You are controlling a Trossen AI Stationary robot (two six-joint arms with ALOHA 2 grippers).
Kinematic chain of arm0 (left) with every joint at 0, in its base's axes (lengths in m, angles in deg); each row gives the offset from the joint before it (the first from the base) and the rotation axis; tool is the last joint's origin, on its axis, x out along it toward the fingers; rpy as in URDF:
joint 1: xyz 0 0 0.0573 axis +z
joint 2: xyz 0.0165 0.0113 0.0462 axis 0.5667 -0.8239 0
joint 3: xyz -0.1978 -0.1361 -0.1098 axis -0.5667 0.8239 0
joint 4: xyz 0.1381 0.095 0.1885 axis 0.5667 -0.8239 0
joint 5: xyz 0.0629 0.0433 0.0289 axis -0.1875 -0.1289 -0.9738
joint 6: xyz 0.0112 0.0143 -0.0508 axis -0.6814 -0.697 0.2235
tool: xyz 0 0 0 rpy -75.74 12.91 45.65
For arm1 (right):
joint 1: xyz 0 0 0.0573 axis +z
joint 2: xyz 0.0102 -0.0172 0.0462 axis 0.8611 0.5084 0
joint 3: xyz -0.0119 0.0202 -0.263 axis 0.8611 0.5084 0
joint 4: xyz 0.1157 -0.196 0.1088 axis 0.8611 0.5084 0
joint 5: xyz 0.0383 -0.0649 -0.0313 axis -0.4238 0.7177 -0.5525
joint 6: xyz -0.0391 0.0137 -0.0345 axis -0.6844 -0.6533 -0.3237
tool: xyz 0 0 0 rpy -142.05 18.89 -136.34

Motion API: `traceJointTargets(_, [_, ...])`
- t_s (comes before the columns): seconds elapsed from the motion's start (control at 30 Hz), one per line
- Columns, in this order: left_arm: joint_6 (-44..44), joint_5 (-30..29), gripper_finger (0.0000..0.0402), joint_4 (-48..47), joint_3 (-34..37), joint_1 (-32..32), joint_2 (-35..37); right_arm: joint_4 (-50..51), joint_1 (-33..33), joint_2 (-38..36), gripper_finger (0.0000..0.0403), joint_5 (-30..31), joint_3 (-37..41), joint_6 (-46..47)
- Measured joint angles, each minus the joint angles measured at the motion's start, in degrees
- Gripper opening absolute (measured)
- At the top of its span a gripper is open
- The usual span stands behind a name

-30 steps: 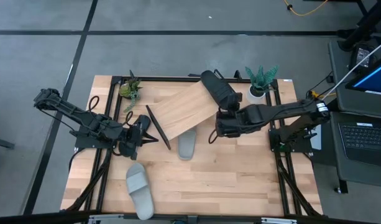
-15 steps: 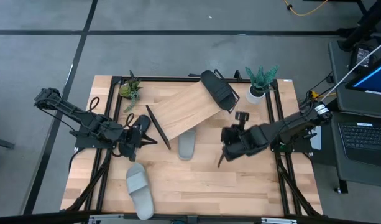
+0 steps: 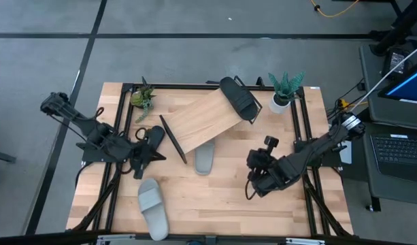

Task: Pick and place slides into the shelf
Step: Put the black slipper on the shelf

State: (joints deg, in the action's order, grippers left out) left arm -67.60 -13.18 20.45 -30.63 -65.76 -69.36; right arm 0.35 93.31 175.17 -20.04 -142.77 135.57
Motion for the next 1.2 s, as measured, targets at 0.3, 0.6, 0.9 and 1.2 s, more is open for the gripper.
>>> traceJointTargets(0.3, [16.16,-0.44,0.0000,-24.62,-9.80,-3.99,-7.42,-19.23,0.64,0.00,0.0005,1.43,10.48,-0.22])
traceJointTargets(0.6, [27.05,0.95,0.0000,-34.44,-11.82,-7.74,-12.46,-28.13,0.43,0.00,0.0006,4.38,12.63,-3.62])
traceJointTargets(0.9, [30.28,4.48,0.0000,-37.38,-11.82,-8.36,-16.42,-30.06,-1.13,0.00,0.0007,4.48,12.63,-5.73])
traceJointTargets(1.2, [32.46,8.12,0.0000,-38.23,-11.82,-8.34,-18.77,-30.27,-4.44,0.00,0.0007,4.55,12.63,-6.34])
